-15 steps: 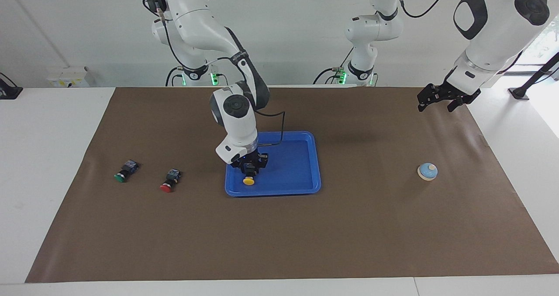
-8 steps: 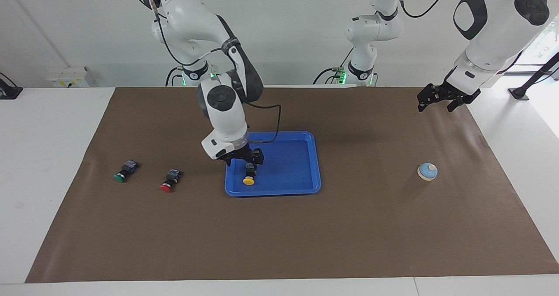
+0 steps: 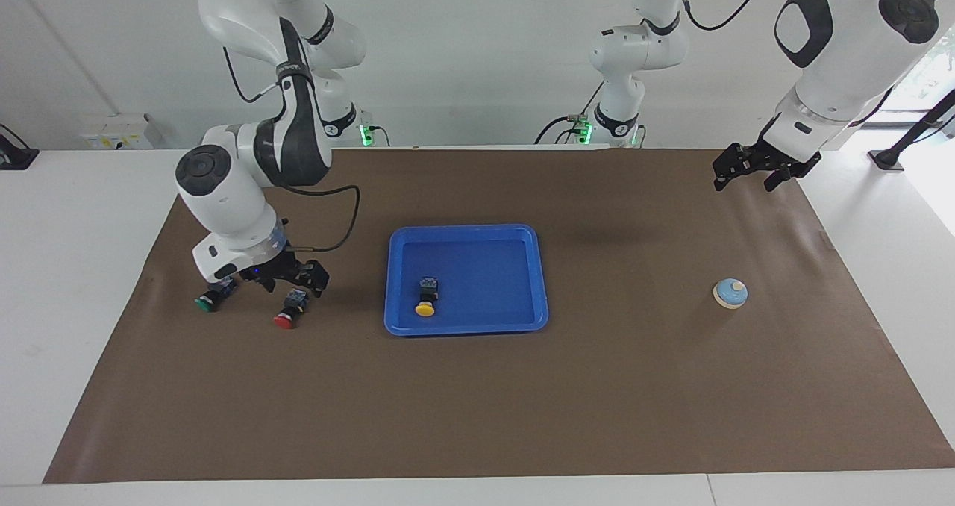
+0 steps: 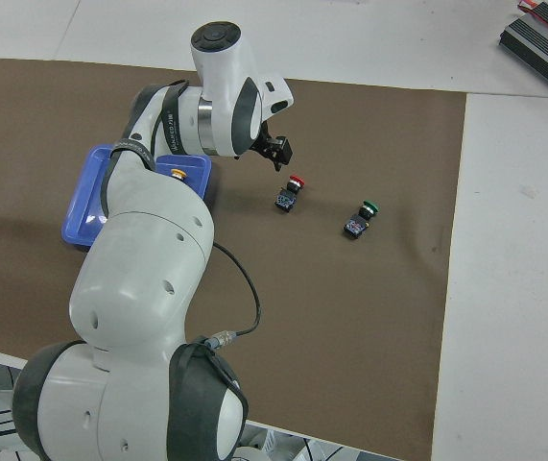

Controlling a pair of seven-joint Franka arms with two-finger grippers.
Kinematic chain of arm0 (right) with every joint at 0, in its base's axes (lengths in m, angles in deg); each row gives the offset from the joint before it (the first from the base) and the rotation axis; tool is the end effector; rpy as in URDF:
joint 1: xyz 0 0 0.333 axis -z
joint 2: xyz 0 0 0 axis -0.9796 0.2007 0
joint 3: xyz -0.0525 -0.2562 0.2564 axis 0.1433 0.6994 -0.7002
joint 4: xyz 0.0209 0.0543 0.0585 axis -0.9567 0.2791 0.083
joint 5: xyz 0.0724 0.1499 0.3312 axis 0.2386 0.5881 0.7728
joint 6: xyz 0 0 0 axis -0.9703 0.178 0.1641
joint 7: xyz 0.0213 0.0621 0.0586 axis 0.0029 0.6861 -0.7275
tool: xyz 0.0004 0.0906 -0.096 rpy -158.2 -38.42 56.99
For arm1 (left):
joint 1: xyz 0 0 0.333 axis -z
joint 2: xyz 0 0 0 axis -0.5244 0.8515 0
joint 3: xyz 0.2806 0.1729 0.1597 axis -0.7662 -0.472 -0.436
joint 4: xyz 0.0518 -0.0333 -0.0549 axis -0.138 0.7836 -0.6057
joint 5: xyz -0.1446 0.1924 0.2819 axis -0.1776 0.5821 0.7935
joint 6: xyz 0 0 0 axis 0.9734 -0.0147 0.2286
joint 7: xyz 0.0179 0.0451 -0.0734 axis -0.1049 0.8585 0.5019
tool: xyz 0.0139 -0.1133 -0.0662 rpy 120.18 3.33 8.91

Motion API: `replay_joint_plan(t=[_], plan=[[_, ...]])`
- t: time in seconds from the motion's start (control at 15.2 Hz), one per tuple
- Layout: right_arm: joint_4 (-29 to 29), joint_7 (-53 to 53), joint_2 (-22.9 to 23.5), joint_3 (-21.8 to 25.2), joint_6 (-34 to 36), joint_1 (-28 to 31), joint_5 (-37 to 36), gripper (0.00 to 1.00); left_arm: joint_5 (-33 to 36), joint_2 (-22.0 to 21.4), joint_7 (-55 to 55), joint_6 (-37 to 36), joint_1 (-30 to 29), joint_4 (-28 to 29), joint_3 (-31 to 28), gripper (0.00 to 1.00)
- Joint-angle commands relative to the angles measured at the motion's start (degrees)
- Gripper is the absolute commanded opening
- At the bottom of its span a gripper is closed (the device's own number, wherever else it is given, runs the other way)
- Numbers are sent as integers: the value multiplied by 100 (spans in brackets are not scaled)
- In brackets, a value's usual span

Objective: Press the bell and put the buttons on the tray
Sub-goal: 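Carry the yellow button into the blue tray and release it, then move the right gripper to the red-capped button and grasp it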

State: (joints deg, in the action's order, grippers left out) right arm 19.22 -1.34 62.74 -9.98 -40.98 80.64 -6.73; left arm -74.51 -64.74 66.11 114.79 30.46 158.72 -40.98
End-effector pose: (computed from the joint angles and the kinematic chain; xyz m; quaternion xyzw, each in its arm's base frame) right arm 0.6296 0.0099 0.4134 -0.9965 0.0817 -0.0073 0.0148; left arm 0.5215 -0.0038 0.5970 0.9978 -0.0417 -0.0509 0.0109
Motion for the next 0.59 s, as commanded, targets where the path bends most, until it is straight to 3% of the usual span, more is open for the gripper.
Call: replay_joint_plan(t=[0.0, 0.26, 0.53], plan=[[1066, -297, -373, -82, -1035, 235, -66, 100, 58, -64, 58, -70, -6, -6, -1, 100], [1727, -332, -347, -91, -2012, 323, -65, 100, 58, -64, 58, -70, -6, -6, -1, 100], [2010, -368, -294, -100, -2462, 323, -57, 100, 58, -64, 58, -70, -6, -6, -1, 100]])
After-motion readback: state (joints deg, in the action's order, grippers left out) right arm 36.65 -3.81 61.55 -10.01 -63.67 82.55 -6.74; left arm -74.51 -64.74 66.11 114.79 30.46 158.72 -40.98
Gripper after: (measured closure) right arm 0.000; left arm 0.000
